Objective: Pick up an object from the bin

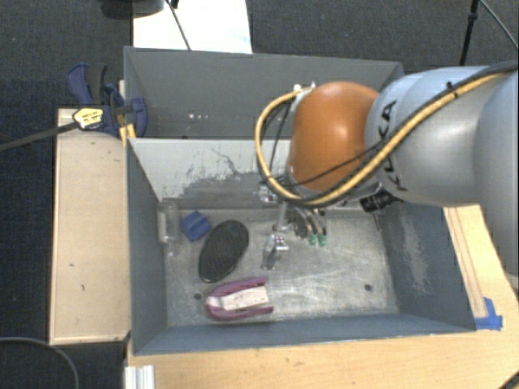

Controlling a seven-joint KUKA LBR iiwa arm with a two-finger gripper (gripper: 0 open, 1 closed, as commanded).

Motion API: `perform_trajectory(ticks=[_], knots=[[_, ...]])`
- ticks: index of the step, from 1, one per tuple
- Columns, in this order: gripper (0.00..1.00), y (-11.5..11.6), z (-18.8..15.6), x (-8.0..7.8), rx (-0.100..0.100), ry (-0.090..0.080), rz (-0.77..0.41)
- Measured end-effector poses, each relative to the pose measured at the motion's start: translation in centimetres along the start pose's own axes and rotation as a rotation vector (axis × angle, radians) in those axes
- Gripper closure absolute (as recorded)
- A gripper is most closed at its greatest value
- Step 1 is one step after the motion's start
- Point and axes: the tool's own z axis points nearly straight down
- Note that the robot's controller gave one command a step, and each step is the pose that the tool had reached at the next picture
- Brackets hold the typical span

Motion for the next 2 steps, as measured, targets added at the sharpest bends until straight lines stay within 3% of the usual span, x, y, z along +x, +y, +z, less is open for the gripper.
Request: perform_trajectory(ticks=[1, 2], knots=[[0.0, 6.8, 8.53, 0.06, 0.0, 0.007, 0.096], [1.0, 6.46, 8.1, -0.17, 0.0, 0.001, 0.102]])
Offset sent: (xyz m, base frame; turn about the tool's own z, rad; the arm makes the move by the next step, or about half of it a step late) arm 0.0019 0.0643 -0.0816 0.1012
